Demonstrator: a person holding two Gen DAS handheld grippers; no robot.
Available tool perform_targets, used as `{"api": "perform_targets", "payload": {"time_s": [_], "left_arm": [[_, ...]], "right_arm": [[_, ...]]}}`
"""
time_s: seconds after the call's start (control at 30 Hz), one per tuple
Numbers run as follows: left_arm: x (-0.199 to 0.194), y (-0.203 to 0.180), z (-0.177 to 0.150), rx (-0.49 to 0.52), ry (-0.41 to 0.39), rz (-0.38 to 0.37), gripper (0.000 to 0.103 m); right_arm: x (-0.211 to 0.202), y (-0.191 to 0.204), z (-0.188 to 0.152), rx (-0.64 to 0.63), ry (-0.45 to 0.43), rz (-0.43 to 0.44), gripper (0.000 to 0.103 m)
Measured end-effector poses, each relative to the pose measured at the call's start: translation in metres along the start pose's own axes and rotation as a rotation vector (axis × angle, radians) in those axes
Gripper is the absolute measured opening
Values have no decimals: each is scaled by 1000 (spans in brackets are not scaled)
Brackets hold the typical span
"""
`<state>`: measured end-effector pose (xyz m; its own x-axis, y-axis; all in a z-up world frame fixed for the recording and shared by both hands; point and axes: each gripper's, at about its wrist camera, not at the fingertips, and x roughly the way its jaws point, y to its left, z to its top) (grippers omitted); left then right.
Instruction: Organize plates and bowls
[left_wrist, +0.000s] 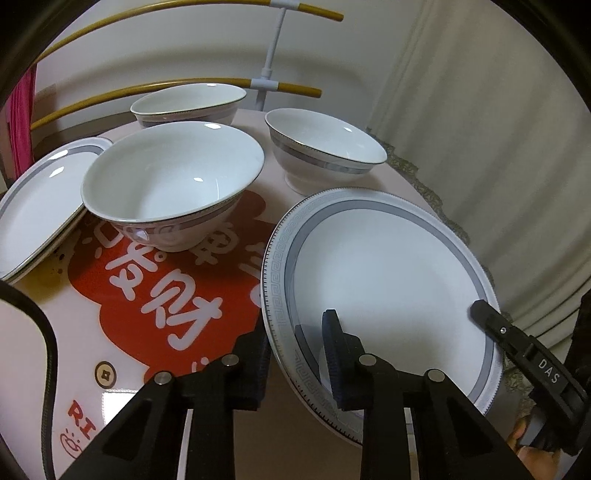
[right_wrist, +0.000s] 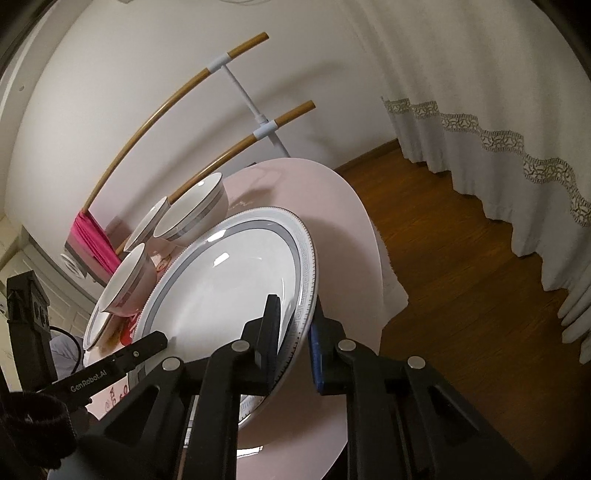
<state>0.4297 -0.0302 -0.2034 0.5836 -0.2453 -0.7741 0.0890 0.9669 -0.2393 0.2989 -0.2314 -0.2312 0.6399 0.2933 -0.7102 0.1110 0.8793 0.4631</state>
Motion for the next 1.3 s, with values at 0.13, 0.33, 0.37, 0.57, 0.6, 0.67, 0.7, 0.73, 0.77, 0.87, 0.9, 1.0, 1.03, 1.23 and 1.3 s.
{"api": "perform_targets", "payload": {"time_s": [0.13, 0.33, 0.37, 0.57, 0.6, 0.67, 0.7, 0.73, 0.77, 0.87, 0.9, 1.0, 1.03, 1.23, 1.3], "left_arm": [[0, 0, 1, -7, -1, -7, 21], [-9, 5, 0, -7, -16, -16, 18], [-10, 5, -1, -4, -17, -14, 18], [-24, 5, -5, 12, -29, -15, 16], [-27, 4, -6, 17, -33, -15, 16], [-34, 3, -9, 27, -42, -12, 16], [-37, 2, -10, 32, -45, -10, 15], [-40, 2, -12, 35, -49, -12, 15], [-44, 2, -13, 36, -51, -12, 15], [-57, 2, -18, 42, -62, -19, 15], [-61, 2, -19, 44, -67, -22, 15], [-78, 4, -23, 49, -91, -33, 15], [-85, 5, -24, 49, -99, -37, 15], [-128, 16, -34, 51, -163, -46, 15], [-140, 22, -37, 45, -182, -48, 15]], "right_arm": [[0, 0, 0, -1, 1, 4, 14], [-1, -2, -1, 1, 7, 20, 14], [-1, -2, -2, 0, 7, 21, 14], [-7, -3, -5, 8, 14, 26, 15], [-8, -2, -6, 7, 14, 26, 15], [-11, -1, -9, 12, 16, 27, 15], [-12, -1, -10, 15, 19, 29, 15], [-14, 0, -12, 17, 21, 29, 15], [-16, 0, -14, 17, 21, 28, 15], [-24, 5, -18, 17, 15, 32, 16], [-28, 7, -18, 14, 11, 33, 16], [-38, 15, -20, 4, -6, 39, 16], [-41, 17, -20, 1, -10, 42, 16], [-60, 38, -25, -25, -39, 59, 16], [-65, 47, -26, -33, -44, 71, 16]]}}
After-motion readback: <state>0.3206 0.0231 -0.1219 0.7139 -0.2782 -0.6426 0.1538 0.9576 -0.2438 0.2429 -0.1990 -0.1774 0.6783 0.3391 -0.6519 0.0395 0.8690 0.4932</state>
